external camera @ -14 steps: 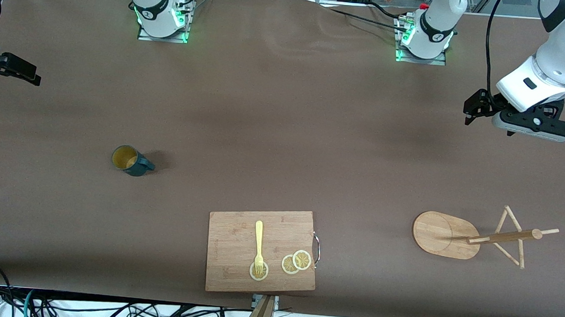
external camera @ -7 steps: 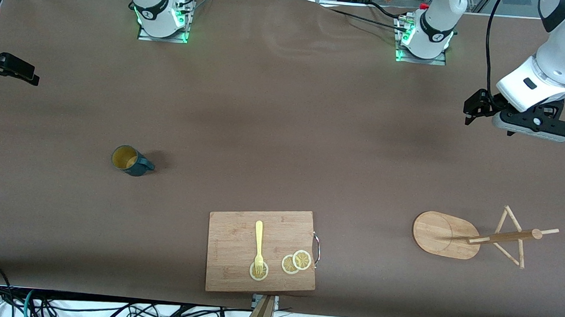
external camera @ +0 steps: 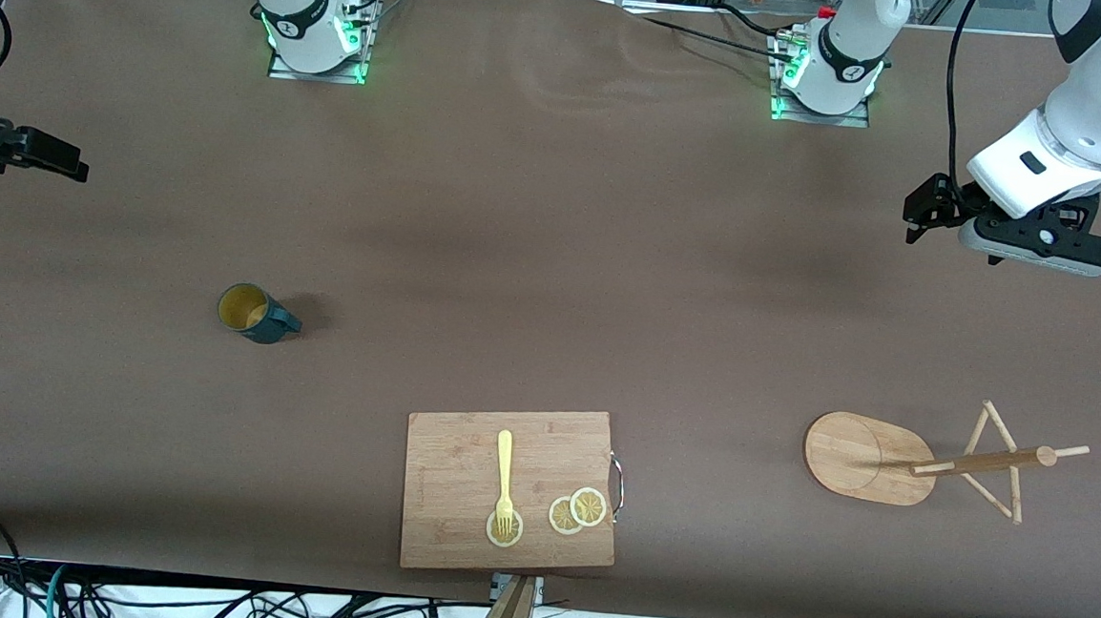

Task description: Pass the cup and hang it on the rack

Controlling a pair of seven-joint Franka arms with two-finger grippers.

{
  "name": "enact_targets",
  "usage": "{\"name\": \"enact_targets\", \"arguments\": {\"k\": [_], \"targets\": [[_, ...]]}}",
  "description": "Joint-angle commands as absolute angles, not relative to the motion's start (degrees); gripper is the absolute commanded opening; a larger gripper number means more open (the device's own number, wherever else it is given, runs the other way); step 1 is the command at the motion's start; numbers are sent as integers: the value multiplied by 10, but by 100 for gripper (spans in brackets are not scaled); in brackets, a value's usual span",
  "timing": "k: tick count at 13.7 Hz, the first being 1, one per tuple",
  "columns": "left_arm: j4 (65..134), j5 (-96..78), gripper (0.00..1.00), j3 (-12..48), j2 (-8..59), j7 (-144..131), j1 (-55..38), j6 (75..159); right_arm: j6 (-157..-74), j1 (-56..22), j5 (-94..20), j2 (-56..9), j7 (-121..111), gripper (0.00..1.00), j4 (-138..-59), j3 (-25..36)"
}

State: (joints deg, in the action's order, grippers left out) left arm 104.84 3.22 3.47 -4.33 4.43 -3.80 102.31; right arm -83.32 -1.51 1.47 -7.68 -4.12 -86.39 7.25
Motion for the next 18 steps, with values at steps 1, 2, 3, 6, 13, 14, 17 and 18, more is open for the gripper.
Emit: {"name": "enact_targets", "arguments": {"k": [1, 2, 3, 6, 13, 14, 17, 18], "targets": [[1047, 29, 100, 37, -49, 38, -38, 1015, -833, -6, 16, -104, -36, 100, -853, 67], [1047, 29, 100, 37, -49, 38, -38, 1016, -837, -7, 15, -114, -36, 100, -853, 67], [1047, 30, 100, 38, -49, 38, -39, 1015, -839, -7, 14, -126, -36, 100, -853, 67], [1047, 29, 100, 40, -50, 38, -39, 1014, -858, -11, 14, -163, -38, 100, -858, 62], [1047, 29, 100, 49, -50, 38, -39, 1015, -975, -32, 6, -211, -38, 100, -913, 61], [1047, 29, 100, 49, -50, 38, -39, 1015, -1000, -36, 6, -212, -38, 100, -926, 61], [1047, 29, 100, 50, -50, 38, -39, 1014, -1075, -39, 5, -220, -38, 100, -968, 61], [1047, 29, 100, 49, -50, 38, -39, 1014, -1096, -39, 5, -226, -38, 100, -977, 61]]}}
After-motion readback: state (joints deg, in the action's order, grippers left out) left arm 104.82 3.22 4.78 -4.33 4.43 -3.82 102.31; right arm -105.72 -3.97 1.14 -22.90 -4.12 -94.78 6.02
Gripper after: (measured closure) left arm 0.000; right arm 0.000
